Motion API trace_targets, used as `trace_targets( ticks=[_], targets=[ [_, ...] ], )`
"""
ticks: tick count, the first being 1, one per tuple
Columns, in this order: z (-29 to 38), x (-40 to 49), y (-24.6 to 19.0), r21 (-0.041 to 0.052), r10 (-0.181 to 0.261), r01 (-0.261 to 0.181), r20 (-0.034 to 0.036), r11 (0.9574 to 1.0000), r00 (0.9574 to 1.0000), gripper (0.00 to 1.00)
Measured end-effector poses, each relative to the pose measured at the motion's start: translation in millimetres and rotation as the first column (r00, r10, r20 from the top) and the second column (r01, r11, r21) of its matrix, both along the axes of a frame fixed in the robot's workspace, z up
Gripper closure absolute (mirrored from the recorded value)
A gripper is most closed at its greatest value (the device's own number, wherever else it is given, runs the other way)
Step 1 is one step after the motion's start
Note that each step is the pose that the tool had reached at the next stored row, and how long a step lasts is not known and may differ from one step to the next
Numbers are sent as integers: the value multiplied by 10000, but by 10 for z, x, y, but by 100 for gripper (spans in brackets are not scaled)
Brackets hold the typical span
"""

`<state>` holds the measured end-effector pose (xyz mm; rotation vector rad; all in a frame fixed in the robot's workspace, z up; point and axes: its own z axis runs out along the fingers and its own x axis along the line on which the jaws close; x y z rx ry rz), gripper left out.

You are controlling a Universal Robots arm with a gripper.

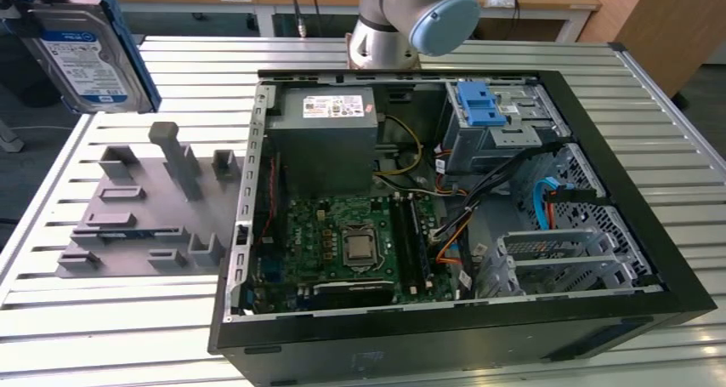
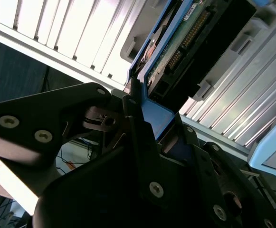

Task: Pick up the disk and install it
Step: 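Pick up the disk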

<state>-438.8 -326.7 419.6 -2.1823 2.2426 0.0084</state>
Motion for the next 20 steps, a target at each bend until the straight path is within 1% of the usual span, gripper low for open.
trace_targets(
  ticks=[20],
  targets=[
    [106,0,1,0,0,0,14,10000,10000,64]
  ],
)
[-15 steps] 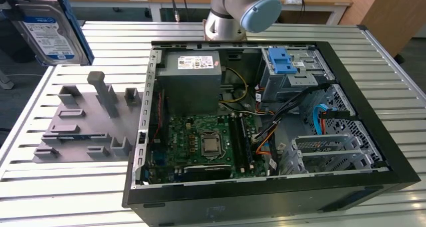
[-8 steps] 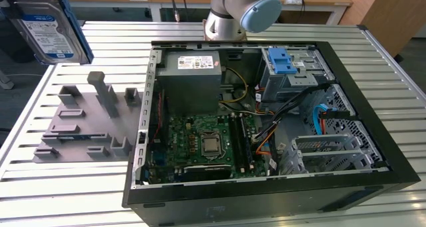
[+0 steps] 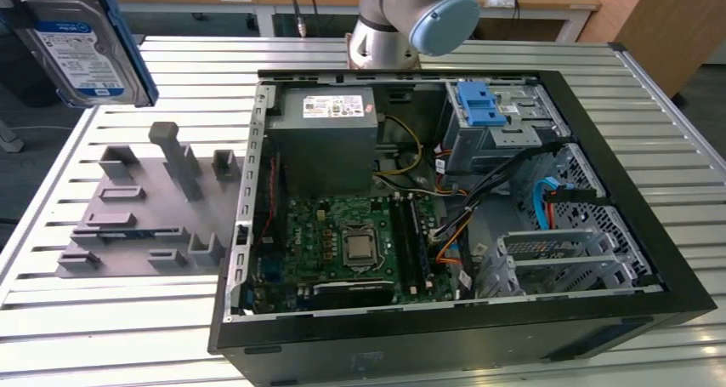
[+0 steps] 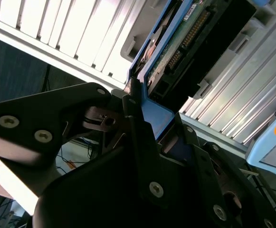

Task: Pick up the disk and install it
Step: 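Pick up the disk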

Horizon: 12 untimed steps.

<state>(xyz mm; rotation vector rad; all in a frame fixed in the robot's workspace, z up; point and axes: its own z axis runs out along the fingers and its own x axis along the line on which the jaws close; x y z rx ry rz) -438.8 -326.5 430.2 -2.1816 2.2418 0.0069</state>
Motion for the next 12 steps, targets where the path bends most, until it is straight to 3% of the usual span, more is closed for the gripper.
trace_targets(
  ticks=[12],
  targets=[
    [62,0,0,0,0,0,7,10000,10000,64]
  ],
)
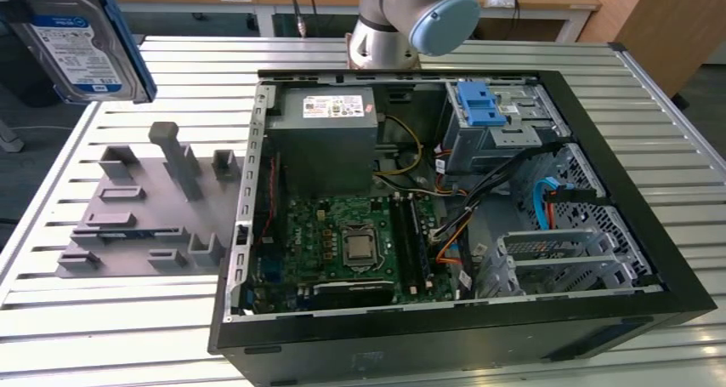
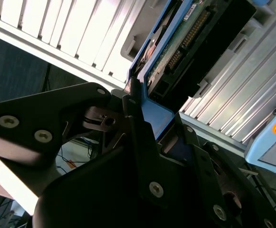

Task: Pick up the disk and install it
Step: 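Pick up the disk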

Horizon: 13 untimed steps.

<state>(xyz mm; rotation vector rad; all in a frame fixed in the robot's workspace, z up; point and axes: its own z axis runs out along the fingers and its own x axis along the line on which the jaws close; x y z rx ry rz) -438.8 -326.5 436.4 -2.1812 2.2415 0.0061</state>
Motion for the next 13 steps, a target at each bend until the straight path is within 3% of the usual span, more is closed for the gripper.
trace_targets(
  ticks=[13],
  targets=[
    [75,0,0,0,0,0,7,10000,10000,64]
  ],
)
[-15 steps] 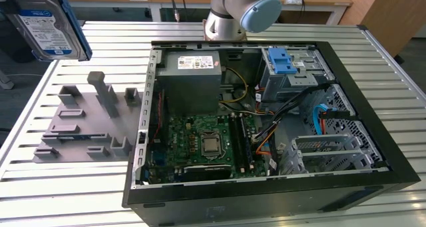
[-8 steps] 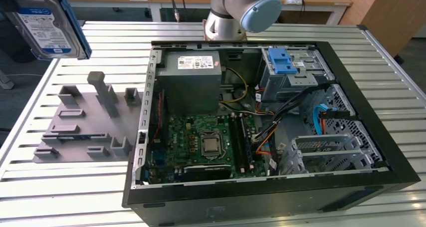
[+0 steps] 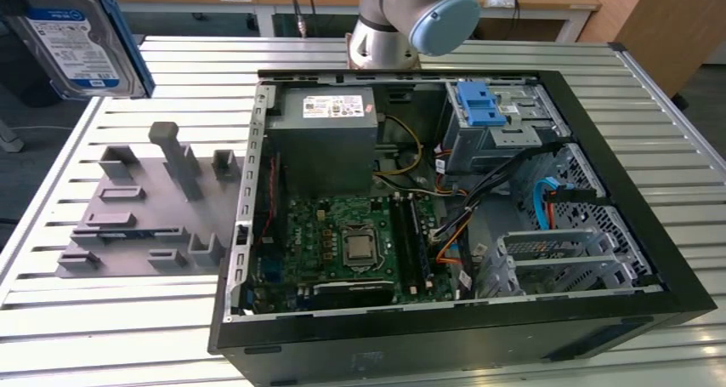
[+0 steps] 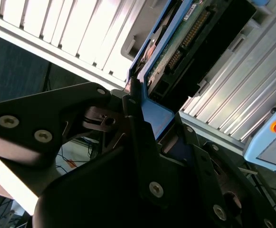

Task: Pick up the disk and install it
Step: 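Pick up the disk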

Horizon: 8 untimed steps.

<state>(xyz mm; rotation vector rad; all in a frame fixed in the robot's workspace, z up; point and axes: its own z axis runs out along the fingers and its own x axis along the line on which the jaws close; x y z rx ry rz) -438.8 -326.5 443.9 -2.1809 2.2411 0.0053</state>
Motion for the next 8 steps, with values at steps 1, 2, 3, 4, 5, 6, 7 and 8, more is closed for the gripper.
trace_targets(
  ticks=[1,2,3,4,5,6,7,8],
  targets=[
    [6,0,0,0,0,0,0,10000,10000,64],
    [12,0,0,0,0,0,0,10000,10000,64],
    [18,0,0,0,0,0,1,10000,10000,64],
    [24,0,0,0,0,0,1,10000,10000,64],
    [30,0,0,0,0,0,2,10000,10000,64],
    [37,0,0,0,0,0,2,10000,10000,64],
    [44,0,0,0,0,0,2,10000,10000,64],
    [50,0,0,0,0,0,2,10000,10000,64]
  ],
)
